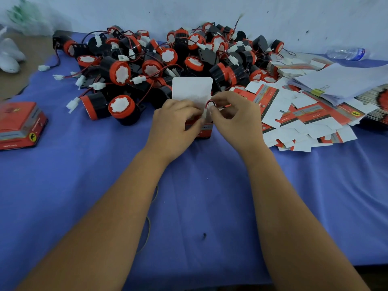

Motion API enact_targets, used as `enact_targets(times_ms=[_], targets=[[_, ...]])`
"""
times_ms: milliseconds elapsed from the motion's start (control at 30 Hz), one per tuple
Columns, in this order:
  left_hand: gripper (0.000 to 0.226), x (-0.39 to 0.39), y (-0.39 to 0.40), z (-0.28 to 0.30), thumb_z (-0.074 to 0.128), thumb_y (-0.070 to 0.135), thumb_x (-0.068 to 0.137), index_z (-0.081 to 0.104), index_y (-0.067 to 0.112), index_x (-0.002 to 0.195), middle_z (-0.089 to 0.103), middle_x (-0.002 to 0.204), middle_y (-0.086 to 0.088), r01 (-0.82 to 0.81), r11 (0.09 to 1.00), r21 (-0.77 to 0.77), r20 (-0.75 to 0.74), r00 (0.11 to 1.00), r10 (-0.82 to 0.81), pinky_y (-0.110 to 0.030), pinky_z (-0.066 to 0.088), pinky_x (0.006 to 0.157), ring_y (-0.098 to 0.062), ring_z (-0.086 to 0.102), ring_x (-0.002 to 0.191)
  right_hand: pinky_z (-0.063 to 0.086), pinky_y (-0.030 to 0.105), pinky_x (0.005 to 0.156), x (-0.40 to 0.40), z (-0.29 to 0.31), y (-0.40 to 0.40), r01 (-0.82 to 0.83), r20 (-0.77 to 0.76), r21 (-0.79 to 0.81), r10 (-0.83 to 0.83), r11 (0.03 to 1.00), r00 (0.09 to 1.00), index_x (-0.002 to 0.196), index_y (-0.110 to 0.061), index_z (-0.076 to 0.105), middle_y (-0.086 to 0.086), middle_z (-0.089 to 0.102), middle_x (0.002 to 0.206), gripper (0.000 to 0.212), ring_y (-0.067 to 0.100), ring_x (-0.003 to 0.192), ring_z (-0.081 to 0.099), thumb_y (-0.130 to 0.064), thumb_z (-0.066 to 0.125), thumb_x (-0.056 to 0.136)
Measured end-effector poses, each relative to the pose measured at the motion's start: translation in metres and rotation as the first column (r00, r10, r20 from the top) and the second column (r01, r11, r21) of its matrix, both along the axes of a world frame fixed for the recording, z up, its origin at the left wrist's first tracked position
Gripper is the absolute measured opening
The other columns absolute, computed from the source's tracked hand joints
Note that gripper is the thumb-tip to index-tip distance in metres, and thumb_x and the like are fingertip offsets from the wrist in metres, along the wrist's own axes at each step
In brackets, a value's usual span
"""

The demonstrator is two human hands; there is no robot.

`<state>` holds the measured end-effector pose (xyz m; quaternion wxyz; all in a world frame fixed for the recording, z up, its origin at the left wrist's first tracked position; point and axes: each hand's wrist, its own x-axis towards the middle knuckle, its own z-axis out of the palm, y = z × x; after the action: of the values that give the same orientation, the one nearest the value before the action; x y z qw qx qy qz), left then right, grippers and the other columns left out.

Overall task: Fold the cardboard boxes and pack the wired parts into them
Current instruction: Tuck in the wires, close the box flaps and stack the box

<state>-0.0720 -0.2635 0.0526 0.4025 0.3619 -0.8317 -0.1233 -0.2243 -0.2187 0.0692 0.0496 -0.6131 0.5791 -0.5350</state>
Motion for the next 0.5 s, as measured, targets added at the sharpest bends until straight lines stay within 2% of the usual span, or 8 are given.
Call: enact_targets(times_ms=[167,233,300,400,500], targets=[[0.014,-0.0052,-0.0006,0.0022,0.068,0.033,0.092,0.076,0.022,0.098,0.069,0.102,0.014,0.01,0.981,0.191,-0.191,0.981,0.027,-0.044,0.047,0.093,-0.011,0.056,0.104,0.058,0.029,0.073,0.0005,0.0027,0.0006,-0.024,-0.031,0.015,0.024,1.0,0.999,0.098,-0.016,0.072,-0.008,0.072,0.087,0.015,0.006,0.079,0.069,-0.013,0.064,0.086],[0.016,-0.0062,0.0007,0.0026,0.071,0.03,0.09,0.072,0.021,0.103,0.068,0.103,0.012,-0.01,0.974,0.225,-0.218,0.974,0.06,-0.045,0.046,0.096,-0.011,0.056,0.105,0.059,0.03,0.073,0.0005,0.0037,0.0004,-0.009,-0.026,0.044,0.01,0.999,1.0,0.102,-0.018,0.071,-0.01,0.07,0.089,0.018,0.007,0.078,0.068,-0.013,0.066,0.086],[0.027,-0.006,0.0014,0.0031,0.071,0.025,0.089,0.066,0.022,0.115,0.068,0.113,0.01,-0.001,0.967,0.254,-0.215,0.975,0.057,-0.047,0.043,0.102,-0.016,0.055,0.115,0.058,0.031,0.072,0.0014,0.0048,0.0003,0.01,-0.044,0.068,-0.007,0.998,0.999,0.104,-0.02,0.069,-0.012,0.067,0.089,0.02,0.008,0.076,0.066,-0.014,0.067,0.086],[0.042,-0.0048,0.0017,0.0032,0.07,0.022,0.089,0.059,0.022,0.129,0.063,0.125,0.008,0.008,0.968,0.251,-0.189,0.981,0.041,-0.048,0.04,0.105,-0.02,0.052,0.122,0.054,0.034,0.07,0.0033,0.0051,-0.0003,0.075,-0.229,0.056,-0.06,0.996,0.972,0.104,-0.018,0.068,-0.005,0.067,0.093,0.017,0.012,0.075,0.06,-0.016,0.063,0.088],[0.038,-0.0045,0.0018,0.0026,0.064,0.019,0.091,0.063,0.026,0.128,0.064,0.127,0.012,-0.01,0.986,0.169,-0.125,0.992,0.031,-0.048,0.041,0.102,-0.021,0.051,0.123,0.051,0.037,0.069,0.0055,0.0053,-0.0009,0.132,-0.406,0.022,-0.112,0.991,0.907,0.105,-0.014,0.068,0.001,0.066,0.097,0.018,0.015,0.078,0.057,-0.018,0.059,0.091]])
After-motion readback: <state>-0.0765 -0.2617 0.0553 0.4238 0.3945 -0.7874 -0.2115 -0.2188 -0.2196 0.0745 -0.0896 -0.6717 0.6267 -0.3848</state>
